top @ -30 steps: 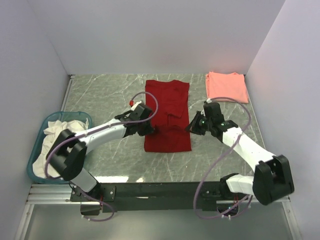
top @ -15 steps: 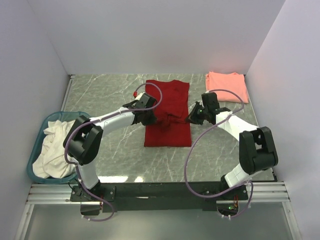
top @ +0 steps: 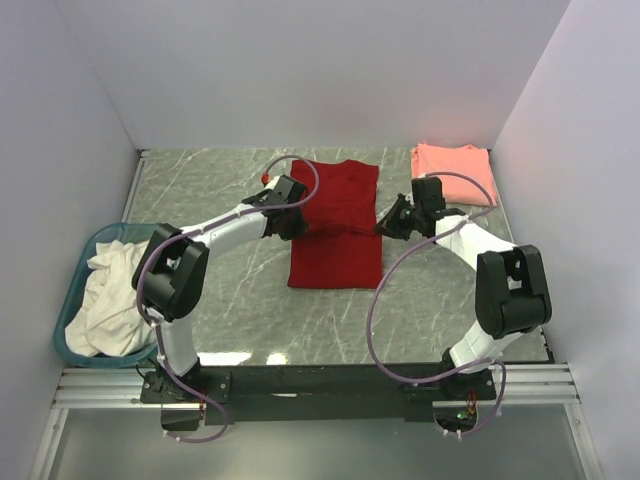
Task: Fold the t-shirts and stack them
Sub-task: Fold the tshirt
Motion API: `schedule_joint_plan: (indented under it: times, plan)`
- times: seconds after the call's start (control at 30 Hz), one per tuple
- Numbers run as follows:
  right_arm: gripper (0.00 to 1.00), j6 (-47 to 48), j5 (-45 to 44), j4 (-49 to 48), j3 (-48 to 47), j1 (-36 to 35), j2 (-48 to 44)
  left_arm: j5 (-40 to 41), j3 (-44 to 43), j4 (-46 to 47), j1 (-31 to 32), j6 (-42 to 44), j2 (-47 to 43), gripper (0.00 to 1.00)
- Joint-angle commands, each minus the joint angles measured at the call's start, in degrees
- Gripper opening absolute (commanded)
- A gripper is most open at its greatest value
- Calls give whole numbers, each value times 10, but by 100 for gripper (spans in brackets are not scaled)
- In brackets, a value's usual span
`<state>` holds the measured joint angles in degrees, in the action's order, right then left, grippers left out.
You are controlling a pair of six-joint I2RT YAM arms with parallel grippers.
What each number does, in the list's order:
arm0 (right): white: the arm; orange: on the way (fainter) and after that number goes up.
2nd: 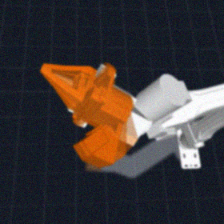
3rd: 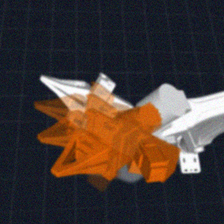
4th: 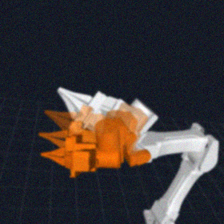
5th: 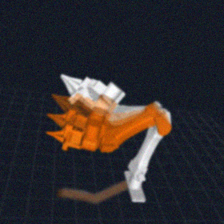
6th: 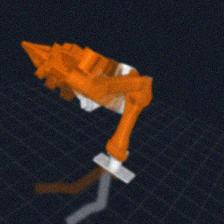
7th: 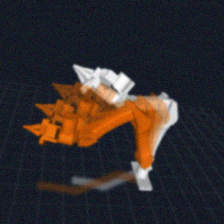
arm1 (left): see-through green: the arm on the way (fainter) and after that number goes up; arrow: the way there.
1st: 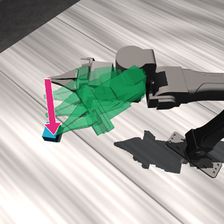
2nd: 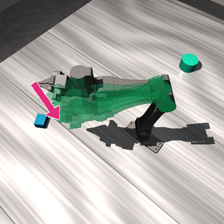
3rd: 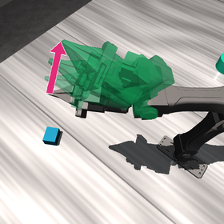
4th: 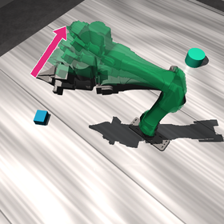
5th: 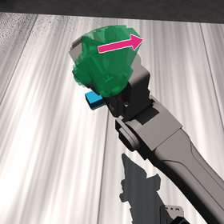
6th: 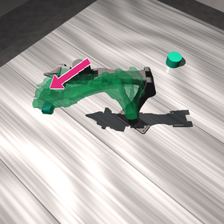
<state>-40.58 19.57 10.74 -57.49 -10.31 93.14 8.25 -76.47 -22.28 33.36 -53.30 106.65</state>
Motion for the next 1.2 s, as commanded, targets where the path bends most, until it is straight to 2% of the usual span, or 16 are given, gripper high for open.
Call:
schedule_joint_plan:
  times: [0.0,0.27,0.9,0.93,0.97,1.0,1.03,1.07,1.17]
  plan:
    - [0,0,6,-34,-27,8,17,-9,-20,0,-9,9,8,1]
    - [0,-7,27,-46,-53,16,61,-17,-39,2,-26,14,26,1]
    - [0,-13,60,-55,-80,42,98,-48,-71,12,-54,33,61,1]
    - [3,-12,66,-56,-82,43,103,-51,-73,14,-56,36,61,1]
    - [7,-12,69,-56,-82,46,104,-55,-72,21,-59,40,59,3]
    - [16,-11,69,-55,-81,47,102,-66,-70,28,-63,49,54,10]
    - [22,-6,66,-55,-80,48,99,-68,-70,30,-66,54,45,23]
    - [34,-1,63,-52,-81,48,95,-69,-71,32,-72,58,40,28]
    - [46,18,36,-26,-91,47,77,-77,-68,37,-76,76,13,45]
